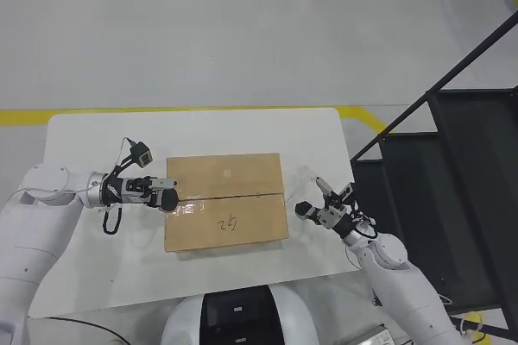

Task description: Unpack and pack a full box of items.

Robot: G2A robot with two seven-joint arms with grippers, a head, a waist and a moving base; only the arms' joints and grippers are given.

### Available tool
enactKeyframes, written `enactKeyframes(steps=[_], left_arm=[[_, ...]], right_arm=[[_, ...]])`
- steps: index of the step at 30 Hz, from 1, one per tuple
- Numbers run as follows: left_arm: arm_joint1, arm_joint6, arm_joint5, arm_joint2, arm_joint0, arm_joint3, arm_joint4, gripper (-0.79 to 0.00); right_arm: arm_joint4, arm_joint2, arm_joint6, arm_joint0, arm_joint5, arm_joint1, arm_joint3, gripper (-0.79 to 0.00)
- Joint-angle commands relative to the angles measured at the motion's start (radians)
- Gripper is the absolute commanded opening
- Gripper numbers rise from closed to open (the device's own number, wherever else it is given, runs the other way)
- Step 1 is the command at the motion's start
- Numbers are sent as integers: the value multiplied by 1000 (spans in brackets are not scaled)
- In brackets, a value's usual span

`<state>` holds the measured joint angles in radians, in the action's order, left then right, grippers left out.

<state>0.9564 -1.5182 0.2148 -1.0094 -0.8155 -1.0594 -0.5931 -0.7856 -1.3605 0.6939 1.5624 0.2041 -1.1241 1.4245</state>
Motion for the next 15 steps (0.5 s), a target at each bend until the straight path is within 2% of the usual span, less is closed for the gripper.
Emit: enactKeyframes(steps=[1, 6, 12, 15], left_arm=[[0, 0, 0, 0, 0, 0, 0, 0], [0, 0, 0, 0, 0, 0, 0, 0], [0, 0, 0, 0, 0, 0, 0, 0], [0, 0, 0, 0, 0, 0, 0, 0]], right_arm=[[0, 0, 0, 0, 0, 0, 0, 0], [-3, 7, -3, -3, -6, -2, 5, 0], [22, 74, -118, -81, -48, -21, -66, 0], [-21, 101, -135, -113, -43, -34, -104, 0]])
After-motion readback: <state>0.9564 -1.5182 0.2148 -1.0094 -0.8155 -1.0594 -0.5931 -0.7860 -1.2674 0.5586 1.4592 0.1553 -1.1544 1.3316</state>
